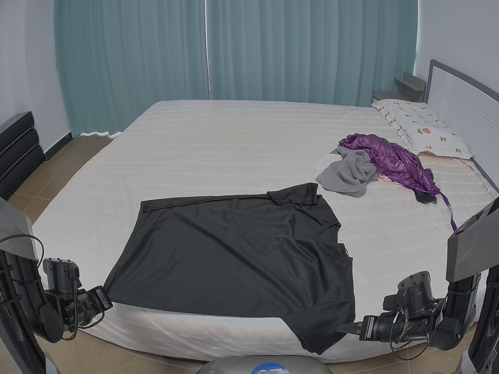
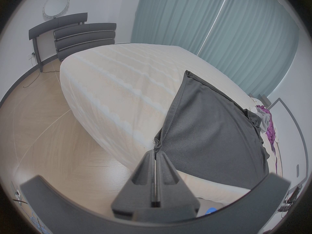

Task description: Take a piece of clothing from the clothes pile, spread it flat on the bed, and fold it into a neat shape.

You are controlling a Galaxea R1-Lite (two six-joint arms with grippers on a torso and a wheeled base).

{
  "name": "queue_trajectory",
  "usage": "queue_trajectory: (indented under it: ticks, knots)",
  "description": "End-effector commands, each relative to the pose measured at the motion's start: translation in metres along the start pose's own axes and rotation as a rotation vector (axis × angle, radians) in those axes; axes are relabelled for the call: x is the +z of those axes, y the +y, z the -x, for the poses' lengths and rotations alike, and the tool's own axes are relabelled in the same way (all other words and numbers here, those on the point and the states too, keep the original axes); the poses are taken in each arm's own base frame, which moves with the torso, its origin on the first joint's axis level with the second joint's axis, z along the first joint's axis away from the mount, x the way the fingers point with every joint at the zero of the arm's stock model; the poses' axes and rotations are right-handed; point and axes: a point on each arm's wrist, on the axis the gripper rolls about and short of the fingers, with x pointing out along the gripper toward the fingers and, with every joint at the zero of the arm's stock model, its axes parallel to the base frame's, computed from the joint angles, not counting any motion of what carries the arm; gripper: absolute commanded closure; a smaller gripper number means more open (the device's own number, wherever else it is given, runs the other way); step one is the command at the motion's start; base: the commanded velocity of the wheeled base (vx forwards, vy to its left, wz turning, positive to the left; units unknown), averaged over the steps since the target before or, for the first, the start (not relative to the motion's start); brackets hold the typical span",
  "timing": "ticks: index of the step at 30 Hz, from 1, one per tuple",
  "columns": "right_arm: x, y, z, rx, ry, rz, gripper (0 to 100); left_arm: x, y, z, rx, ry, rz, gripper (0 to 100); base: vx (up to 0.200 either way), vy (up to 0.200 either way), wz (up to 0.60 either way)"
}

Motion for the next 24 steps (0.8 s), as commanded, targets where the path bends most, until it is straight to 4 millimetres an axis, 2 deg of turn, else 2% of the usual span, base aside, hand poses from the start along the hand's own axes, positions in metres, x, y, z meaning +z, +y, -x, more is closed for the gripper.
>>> queue_trajectory:
  ticks: [1,4,6,8,12,17,18,24]
  knots:
    - [0.013,-0.004,-0.001,0.026,-0.078,-0.030,0,-0.002,0.001,0.001,0.003,0.007,0.000,100,0.000,0.000,0.00]
    - [0.030,-0.008,-0.010,0.049,-0.162,-0.047,0,-0.002,0.001,0.001,0.003,0.007,0.000,100,0.000,0.000,0.00]
    - [0.034,-0.011,-0.015,0.046,-0.176,-0.054,0,-0.002,0.001,0.001,0.003,0.007,0.000,100,0.000,0.000,0.00]
    - [0.047,-0.018,-0.036,0.040,-0.204,-0.071,0,-0.002,0.001,0.001,0.003,0.007,0.000,100,0.000,0.000,0.00]
    - [0.066,-0.020,-0.051,0.063,-0.263,-0.079,0,-0.001,0.001,0.000,0.002,0.006,0.003,100,0.000,0.000,0.00]
    - [0.079,-0.019,-0.070,0.083,-0.298,-0.122,0,-0.001,0.001,0.000,0.001,0.006,0.004,100,0.000,0.000,0.00]
    - [0.081,-0.020,-0.072,0.082,-0.302,-0.127,100,-0.001,0.001,0.000,0.000,0.008,0.003,100,0.000,0.000,0.00]
    - [0.085,-0.027,-0.068,0.070,-0.318,-0.156,100,-0.003,0.001,0.003,0.001,0.013,-0.002,100,0.000,0.000,0.00]
